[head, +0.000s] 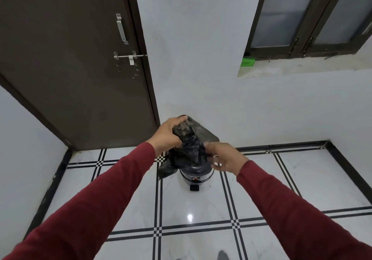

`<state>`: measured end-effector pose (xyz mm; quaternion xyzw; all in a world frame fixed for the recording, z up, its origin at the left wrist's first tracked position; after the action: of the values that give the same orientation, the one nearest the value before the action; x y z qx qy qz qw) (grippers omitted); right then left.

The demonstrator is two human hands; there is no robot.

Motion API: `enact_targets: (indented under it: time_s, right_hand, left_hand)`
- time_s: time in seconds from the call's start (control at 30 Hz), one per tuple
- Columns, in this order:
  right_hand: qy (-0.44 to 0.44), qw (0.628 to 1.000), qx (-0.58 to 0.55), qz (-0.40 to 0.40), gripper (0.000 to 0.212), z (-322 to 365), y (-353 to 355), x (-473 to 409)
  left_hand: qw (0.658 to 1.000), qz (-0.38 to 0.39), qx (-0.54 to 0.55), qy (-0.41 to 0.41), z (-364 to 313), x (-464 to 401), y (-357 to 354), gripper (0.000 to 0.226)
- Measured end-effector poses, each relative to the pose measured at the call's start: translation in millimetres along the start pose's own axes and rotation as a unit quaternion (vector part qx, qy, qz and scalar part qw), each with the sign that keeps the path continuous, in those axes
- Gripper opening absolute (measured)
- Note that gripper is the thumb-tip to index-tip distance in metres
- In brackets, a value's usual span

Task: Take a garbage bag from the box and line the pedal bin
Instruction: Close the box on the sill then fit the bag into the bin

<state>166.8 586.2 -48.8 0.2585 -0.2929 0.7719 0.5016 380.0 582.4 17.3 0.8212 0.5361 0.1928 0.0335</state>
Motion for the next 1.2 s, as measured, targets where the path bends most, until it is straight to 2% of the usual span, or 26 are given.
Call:
enact_targets:
  time_s: [0.07,0.17,0.27,0.33,0.4,0.47,0.5,0.6,0.67,0.73,0.77,0.8,0.83,0.87,0.93,0.97,1.0,1.03,1.07,1.1,1.13,1.17,1.2]
  right_hand:
    - [0.014,0.993,-0.120,-0.016,0.021,3,9,-12]
    - [-0.011,0.987,-0.161,-0.008,0.024,3,13,-18]
    - [-0.019,0.974,-0.216,0.057,0.010,6,5,-25]
    - [0.028,0.968,-0.242,0.061,0.015,15,5,-30]
    - [0.091,0.966,-0.243,0.014,0.025,30,16,-34]
    - [0.124,0.973,-0.190,-0.030,0.037,40,35,-29]
    - [0.131,0.979,-0.155,-0.006,0.040,44,43,-25]
    - [0.145,0.974,-0.078,0.158,0.032,54,60,-9]
    - [0.137,0.972,-0.023,0.190,0.030,59,68,-3]
    - [0.098,0.973,0.173,0.117,0.038,66,71,-3]
    - [0.076,0.947,0.307,0.054,0.040,70,71,-6]
    - [0.054,0.906,0.420,-0.010,0.040,74,69,-8]
    - [0.038,0.864,0.497,-0.069,0.040,76,70,-9]
    - [0.034,0.838,0.533,-0.109,0.039,76,68,-11]
    - [0.050,0.815,0.555,-0.159,0.036,77,68,-12]
    - [0.076,0.805,0.557,-0.187,0.035,79,68,-10]
    - [0.123,0.795,0.548,-0.228,0.033,84,68,-7]
    - [0.194,0.784,0.521,-0.277,0.031,90,68,-2]
    - [0.280,0.767,0.480,-0.321,0.031,95,66,4]
    - [0.365,0.740,0.442,-0.351,0.032,99,64,10]
    - [0.429,0.708,0.423,-0.368,0.035,97,62,15]
    - [0.451,0.685,0.431,-0.378,0.039,94,62,15]
    - [0.426,0.683,0.464,-0.370,0.042,85,65,11]
  left_hand:
    - [0.999,-0.008,0.039,0.006,0,-1,5,0.098]
    - [0.985,0.004,0.169,0.018,3,-3,7,0.100]
    - [0.983,0.012,0.185,0.018,5,-8,8,0.101]
    - [0.993,-0.007,0.113,0.031,9,-9,14,0.101]
    - [0.998,-0.036,-0.005,0.057,16,-9,24,0.098]
    - [0.985,-0.056,-0.127,0.102,24,-9,33,0.092]
    - [0.974,-0.060,-0.178,0.128,28,-10,38,0.090]
    - [0.935,-0.061,-0.295,0.185,33,-12,48,0.091]
    - [0.922,-0.056,-0.329,0.199,32,-14,52,0.092]
    - [0.908,-0.037,-0.368,0.197,27,-17,50,0.095]
    - [0.895,-0.025,-0.400,0.195,25,-19,47,0.097]
    - [0.879,-0.013,-0.435,0.193,22,-21,43,0.099]
    - [0.865,-0.004,-0.464,0.193,20,-24,39,0.100]
    - [0.854,0.004,-0.482,0.195,19,-26,37,0.100]
    - [0.849,0.015,-0.485,0.208,15,-28,33,0.100]
    - [0.858,0.009,-0.469,0.212,12,-27,32,0.100]
    - [0.872,-0.021,-0.446,0.202,6,-26,31,0.102]
    - [0.883,-0.088,-0.430,0.167,-1,-26,29,0.103]
    - [0.876,-0.177,-0.437,0.104,-8,-23,25,0.105]
    - [0.848,-0.256,-0.461,0.040,-15,-20,19,0.106]
    - [0.819,-0.299,-0.490,0.002,-18,-16,12,0.107]
    - [0.799,-0.311,-0.515,-0.009,-18,-13,6,0.110]
    - [0.794,-0.289,-0.535,0.012,-10,-12,1,0.112]
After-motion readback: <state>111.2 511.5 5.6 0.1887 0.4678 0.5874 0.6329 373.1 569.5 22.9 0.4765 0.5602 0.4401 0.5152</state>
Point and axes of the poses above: each hand's wrist, its own x-axis away from the middle knuckle, its own y-axis out of the back of the hand, z = x × y, the point moved 3 cm from there along -x, towards the middle knuckle, and after that the axes turned 15 degrees about z, right-handed, at the moved point
